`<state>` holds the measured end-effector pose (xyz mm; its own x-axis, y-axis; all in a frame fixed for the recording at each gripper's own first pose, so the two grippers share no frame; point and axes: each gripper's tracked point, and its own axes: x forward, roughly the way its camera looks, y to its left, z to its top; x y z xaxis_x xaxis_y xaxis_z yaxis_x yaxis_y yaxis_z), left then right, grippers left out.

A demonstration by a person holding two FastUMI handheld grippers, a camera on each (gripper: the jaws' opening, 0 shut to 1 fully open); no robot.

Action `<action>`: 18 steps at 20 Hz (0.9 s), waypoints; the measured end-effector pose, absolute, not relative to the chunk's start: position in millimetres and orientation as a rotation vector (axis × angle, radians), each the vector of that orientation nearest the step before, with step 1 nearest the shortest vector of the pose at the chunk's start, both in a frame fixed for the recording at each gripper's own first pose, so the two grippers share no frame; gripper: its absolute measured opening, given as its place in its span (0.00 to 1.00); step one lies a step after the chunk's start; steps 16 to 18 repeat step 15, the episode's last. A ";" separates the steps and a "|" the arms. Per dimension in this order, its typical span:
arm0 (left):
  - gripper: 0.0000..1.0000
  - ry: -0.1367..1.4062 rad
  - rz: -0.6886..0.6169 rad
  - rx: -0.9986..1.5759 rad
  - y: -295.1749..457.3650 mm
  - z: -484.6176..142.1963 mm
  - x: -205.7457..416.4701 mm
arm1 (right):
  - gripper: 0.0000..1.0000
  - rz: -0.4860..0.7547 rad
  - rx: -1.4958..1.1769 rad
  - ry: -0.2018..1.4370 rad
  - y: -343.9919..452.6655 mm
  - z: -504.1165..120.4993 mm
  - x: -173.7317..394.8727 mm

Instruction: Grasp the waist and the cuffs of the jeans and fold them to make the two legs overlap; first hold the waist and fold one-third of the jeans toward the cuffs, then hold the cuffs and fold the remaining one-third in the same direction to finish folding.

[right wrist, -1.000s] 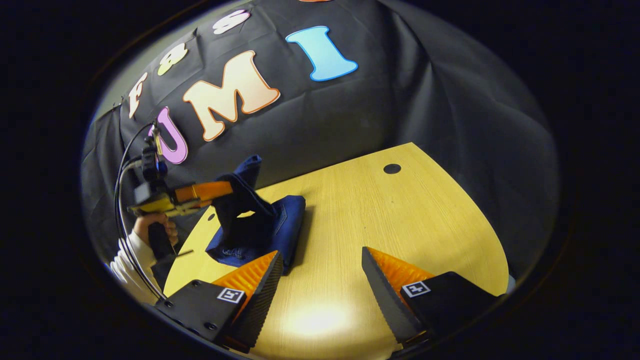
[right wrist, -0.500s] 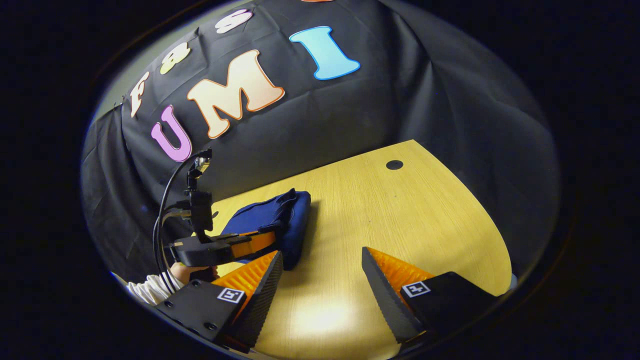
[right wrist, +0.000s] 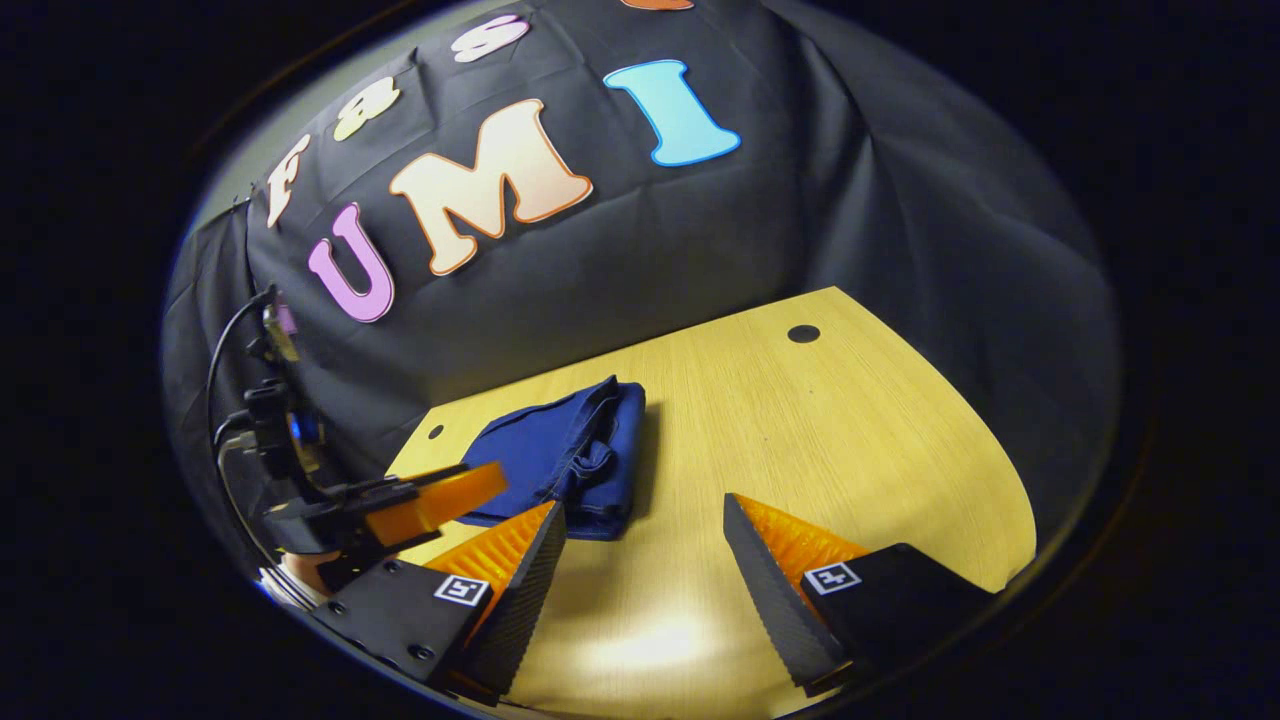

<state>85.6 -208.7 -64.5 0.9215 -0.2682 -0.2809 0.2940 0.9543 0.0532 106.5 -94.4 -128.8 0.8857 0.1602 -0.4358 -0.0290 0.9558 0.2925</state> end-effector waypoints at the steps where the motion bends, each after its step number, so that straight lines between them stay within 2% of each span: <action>1: 0.95 0.259 -0.255 0.109 -187.4 -62.0 80.3 | 0.98 0.103 0.280 0.479 -87.3 -130.1 105.0; 2: 0.91 0.249 -0.222 0.109 -168.7 -58.4 74.2 | 0.98 0.108 0.275 0.484 -81.2 -131.0 103.2; 6: 0.92 0.226 -0.122 0.053 -115.2 -51.6 51.8 | 0.98 0.122 0.276 0.480 -58.1 -128.5 99.8; 14: 0.94 0.240 -0.129 -0.008 -99.8 -59.9 51.2 | 0.98 0.105 0.261 0.459 -40.6 -119.4 93.9; 15: 0.94 0.239 -0.135 -0.001 -100.1 -59.6 50.8 | 0.93 0.100 0.258 0.457 -40.2 -119.1 93.7; 18: 0.94 0.239 -0.135 -0.001 -100.1 -59.6 50.8 | 0.93 0.100 0.258 0.457 -40.2 -119.1 93.7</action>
